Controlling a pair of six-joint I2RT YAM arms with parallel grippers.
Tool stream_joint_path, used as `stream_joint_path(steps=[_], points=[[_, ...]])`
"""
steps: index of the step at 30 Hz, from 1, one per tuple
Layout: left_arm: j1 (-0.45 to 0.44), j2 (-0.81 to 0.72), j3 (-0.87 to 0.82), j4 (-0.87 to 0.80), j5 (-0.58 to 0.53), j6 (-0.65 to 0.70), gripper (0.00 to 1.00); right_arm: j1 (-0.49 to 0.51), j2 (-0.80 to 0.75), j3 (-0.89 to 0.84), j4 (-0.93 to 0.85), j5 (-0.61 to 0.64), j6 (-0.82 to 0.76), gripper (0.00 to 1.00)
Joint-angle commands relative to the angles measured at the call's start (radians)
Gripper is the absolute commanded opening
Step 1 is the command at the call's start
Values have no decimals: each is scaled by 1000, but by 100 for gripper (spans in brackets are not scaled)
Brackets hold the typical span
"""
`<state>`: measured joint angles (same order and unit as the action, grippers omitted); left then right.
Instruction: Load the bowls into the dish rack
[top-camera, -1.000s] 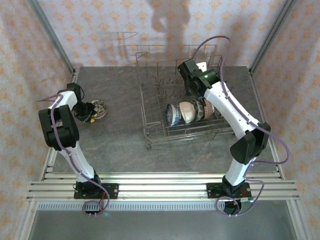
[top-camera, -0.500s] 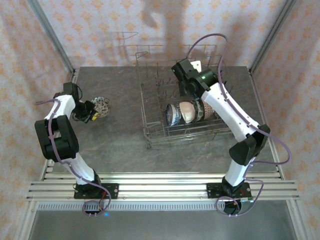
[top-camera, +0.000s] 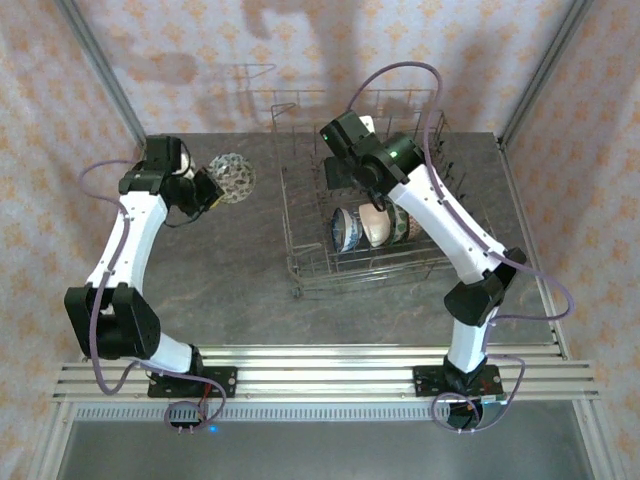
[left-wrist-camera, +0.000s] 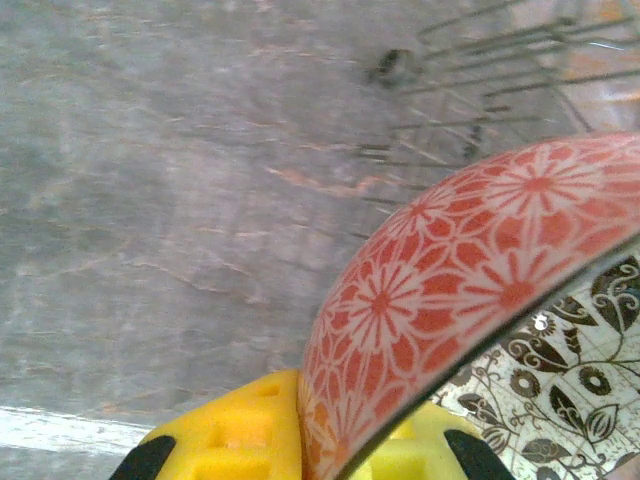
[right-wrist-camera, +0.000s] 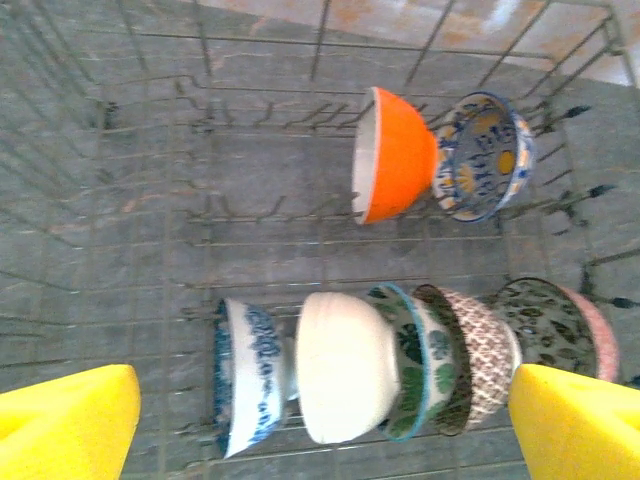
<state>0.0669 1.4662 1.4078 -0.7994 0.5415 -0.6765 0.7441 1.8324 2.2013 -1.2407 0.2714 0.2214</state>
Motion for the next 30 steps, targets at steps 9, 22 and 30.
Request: stream_joint_path(steps=[9,22,30], points=[[-194,-20,215,-29,-97,-13,2,67,-20,62,96,-167,37,83],[-357,3,289,-41,-144,-25,2,72,-23,27,173,-233,63,69],[-388,-3,290,-46,-170,-39,2,72,-46,-21,231,-175,124,53]])
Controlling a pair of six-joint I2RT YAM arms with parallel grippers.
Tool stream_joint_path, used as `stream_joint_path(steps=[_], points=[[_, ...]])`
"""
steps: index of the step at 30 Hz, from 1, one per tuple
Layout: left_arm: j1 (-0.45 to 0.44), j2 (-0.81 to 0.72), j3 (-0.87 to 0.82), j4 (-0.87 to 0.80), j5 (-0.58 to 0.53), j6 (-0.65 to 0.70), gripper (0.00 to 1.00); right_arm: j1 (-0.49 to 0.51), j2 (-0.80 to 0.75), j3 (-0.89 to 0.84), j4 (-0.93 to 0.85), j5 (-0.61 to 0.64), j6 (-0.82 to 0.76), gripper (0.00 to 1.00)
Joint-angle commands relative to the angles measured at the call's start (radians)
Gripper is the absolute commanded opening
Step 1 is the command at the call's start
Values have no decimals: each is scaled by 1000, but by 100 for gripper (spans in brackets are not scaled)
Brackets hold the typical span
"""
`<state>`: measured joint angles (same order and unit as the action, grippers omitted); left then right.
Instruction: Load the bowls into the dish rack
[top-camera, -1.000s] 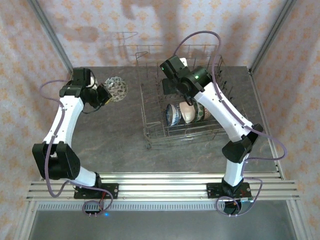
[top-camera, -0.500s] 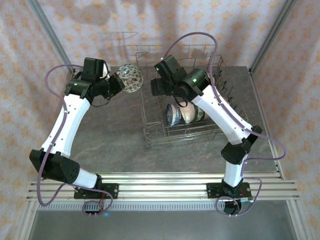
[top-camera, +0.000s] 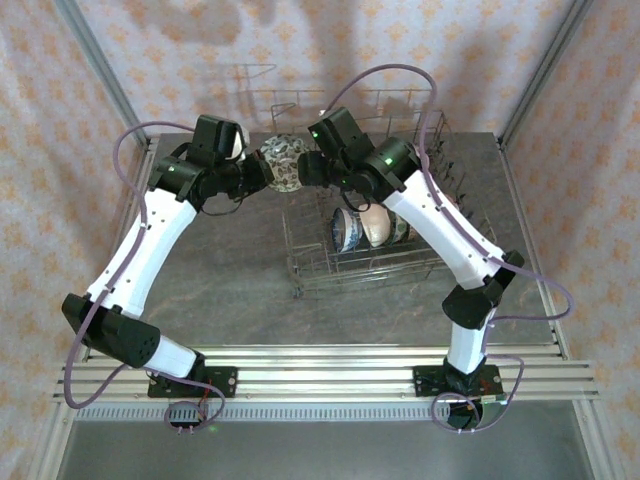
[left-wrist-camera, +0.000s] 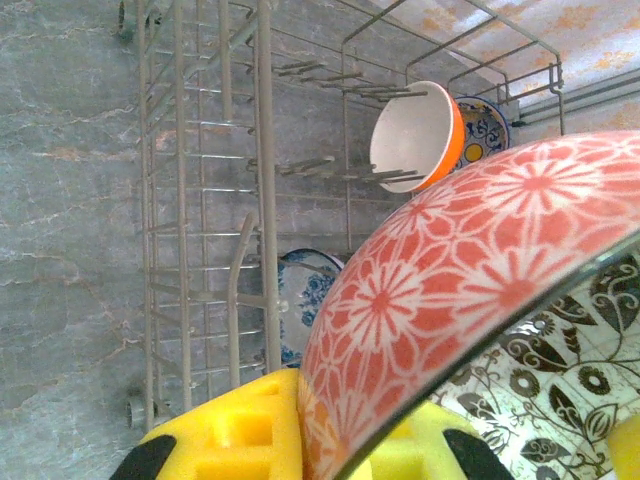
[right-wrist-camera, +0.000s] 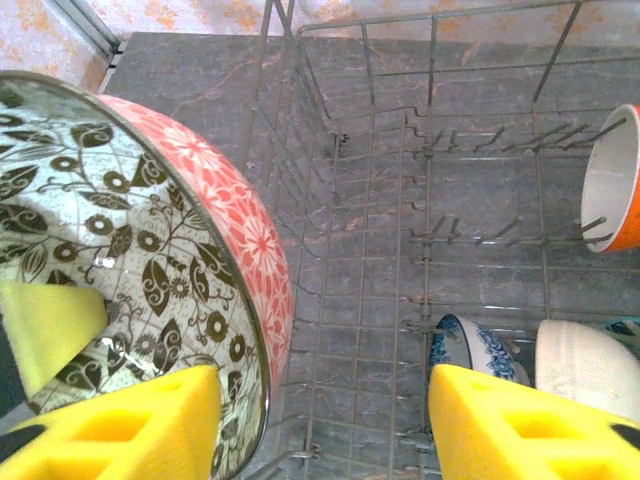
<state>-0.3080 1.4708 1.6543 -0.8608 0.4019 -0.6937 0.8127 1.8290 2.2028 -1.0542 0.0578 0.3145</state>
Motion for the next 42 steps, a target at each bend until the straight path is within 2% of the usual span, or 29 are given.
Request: stream_joint_path(steps=[1,6,14,18,20,22,27,30,32,35,38,42], points=[[-16,-7,44,17,-33,-23,2,3,-45,-27,50,39,33,50],[-36,-9,47,23,-54,-32,2,3,-37,-23,45,36,47,43],[-64,-4,49,20,-70,-34,2,2,-28,-17,28,64,64,22],[-81,0,56,22,-72,-39,4,3,-18,-3,17,71,65,8],[-86,0,58,22,-71,-40,6,3,-13,6,13,77,66,6],[-91,2,56,25,-70,-42,10,3,-9,10,8,87,66,2],[-92,5,50,26,-79,-38,23,3,-11,6,-3,127,79,0],[-92,5,47,28,-81,-36,36,3,-14,1,-7,151,90,0],[-92,5,48,25,-90,-34,49,3,-18,-5,-7,173,95,0],[-91,-3,60,11,-122,-19,62,3,-22,-7,-13,241,98,0],[-78,-23,60,-1,-156,-3,70,-9,-16,1,-40,347,118,0],[-23,-59,6,16,-149,-4,72,-48,6,5,-89,467,180,0]])
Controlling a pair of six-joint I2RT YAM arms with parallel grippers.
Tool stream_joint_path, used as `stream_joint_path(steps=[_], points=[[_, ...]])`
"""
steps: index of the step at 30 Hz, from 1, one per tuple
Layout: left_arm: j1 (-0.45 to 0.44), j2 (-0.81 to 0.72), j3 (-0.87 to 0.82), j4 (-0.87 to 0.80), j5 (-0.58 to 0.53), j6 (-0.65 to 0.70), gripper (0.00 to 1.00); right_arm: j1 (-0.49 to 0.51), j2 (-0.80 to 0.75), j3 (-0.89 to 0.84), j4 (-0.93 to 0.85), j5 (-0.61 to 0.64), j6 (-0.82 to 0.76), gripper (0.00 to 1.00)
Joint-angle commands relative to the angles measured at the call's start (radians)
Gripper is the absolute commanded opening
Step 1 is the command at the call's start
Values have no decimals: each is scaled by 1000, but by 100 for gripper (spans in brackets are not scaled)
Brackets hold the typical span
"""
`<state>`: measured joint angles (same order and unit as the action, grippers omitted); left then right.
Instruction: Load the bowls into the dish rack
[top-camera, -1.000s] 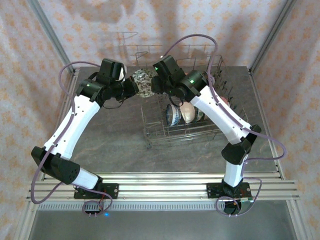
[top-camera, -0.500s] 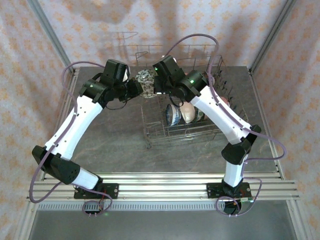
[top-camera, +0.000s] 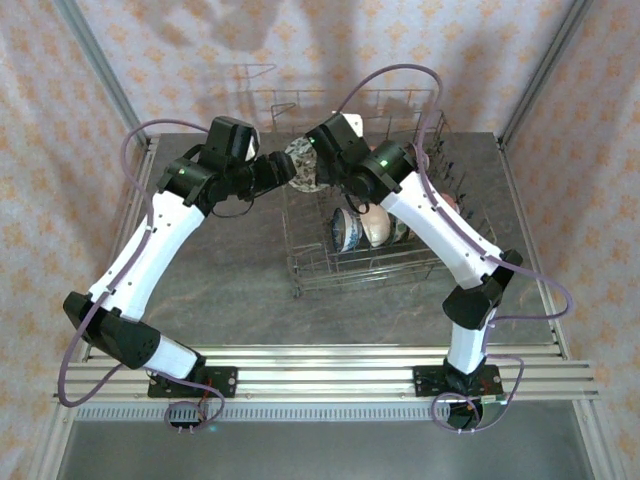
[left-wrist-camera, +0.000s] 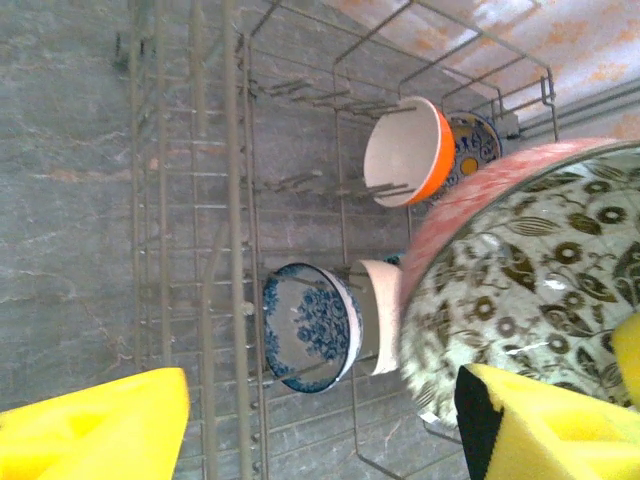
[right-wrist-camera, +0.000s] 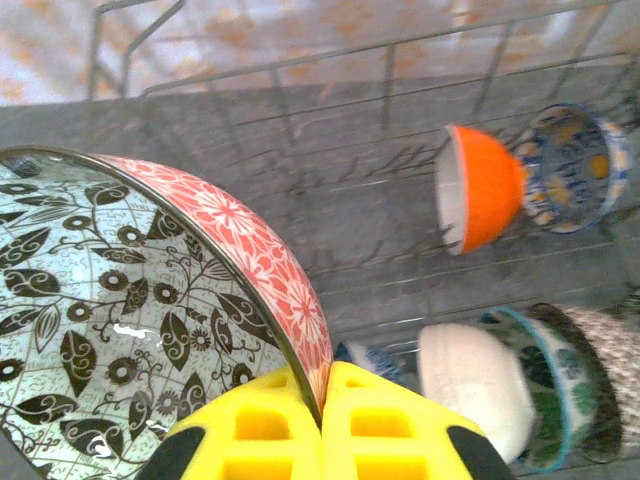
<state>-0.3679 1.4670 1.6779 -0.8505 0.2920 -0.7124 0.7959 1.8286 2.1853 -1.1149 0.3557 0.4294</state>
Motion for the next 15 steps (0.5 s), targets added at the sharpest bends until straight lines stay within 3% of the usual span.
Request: stream_joint_path(steps=[1,6,11,15], points=[[52,-67,-43,16,-36,14,73,-40,19,28,-43,205,83,0],[96,-76,-164,53,1,30,73,-63,99,69,-71,340,124,0],[108,-41,-246,112,71,78,73,-63,251,223,-186,497,182,0],[131,-27,-265,79,60,140,73,-75,346,306,-222,573,185,0]])
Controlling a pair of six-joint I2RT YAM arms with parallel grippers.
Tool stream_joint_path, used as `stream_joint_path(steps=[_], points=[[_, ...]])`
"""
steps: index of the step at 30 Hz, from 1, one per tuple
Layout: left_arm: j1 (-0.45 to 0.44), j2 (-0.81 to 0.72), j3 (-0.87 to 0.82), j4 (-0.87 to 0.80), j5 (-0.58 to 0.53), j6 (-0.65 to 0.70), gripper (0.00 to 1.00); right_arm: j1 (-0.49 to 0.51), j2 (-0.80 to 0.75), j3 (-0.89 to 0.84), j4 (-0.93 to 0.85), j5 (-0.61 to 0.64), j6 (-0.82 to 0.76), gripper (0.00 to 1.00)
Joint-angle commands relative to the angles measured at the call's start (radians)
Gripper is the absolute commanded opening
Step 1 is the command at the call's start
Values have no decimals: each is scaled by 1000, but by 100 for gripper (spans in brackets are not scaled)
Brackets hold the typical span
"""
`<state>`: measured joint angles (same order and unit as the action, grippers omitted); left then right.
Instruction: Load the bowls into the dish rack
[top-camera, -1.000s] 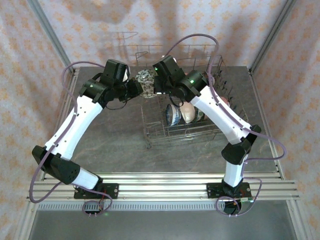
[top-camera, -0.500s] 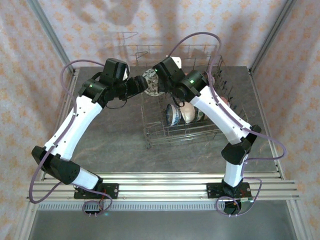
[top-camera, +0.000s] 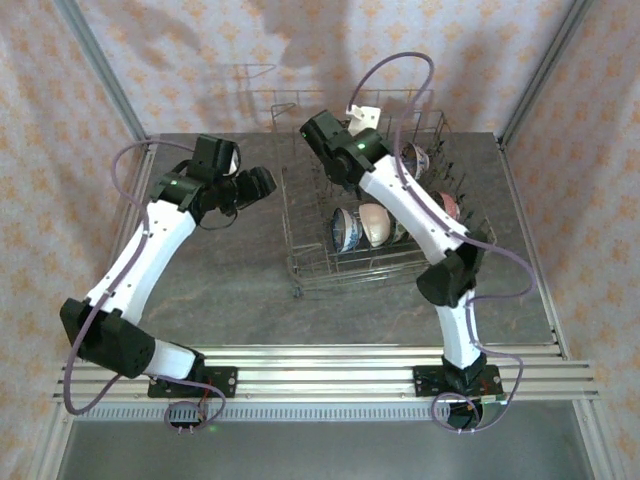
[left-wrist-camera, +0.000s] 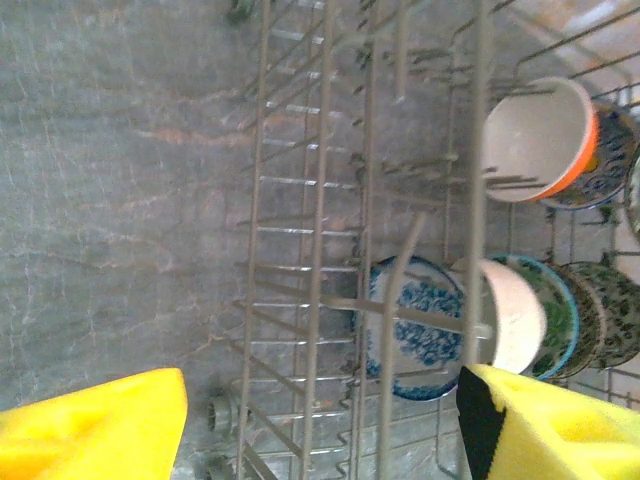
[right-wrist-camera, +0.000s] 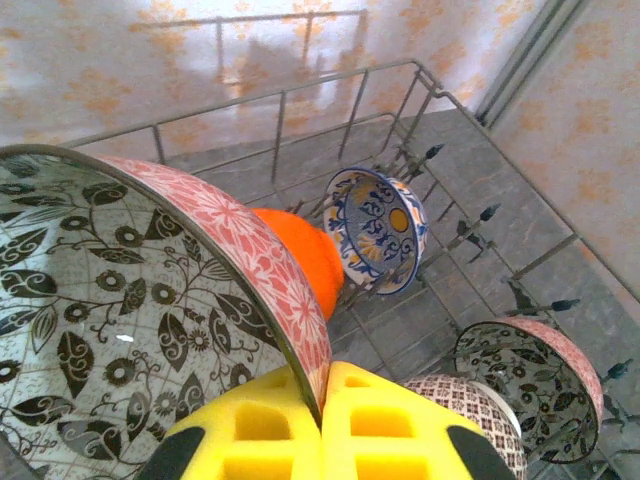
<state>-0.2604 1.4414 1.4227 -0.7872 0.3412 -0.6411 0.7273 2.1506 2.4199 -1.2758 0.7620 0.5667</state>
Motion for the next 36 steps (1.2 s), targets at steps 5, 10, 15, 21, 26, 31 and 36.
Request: stream_joint_path(steps=[5,10,15,21,26,31,36], points=[[59,-15,-63,-3,-2,119,71,-29,128,164,-134,229,103,0],[57,21,-130,-17,19,149,68,-31,175,171,-112,321,85,0],[47,56,-204,2,46,153,64,-31,203,177,-56,391,14,0],[-19,104,-227,2,40,167,63,-31,227,187,-20,444,-59,0],[-78,118,-240,18,53,156,63,-32,233,184,-32,479,-89,0],[-134,125,-248,31,67,137,62,-33,233,185,-53,477,-104,0],[-193,124,-259,58,82,103,62,-34,232,185,-111,460,-79,0]])
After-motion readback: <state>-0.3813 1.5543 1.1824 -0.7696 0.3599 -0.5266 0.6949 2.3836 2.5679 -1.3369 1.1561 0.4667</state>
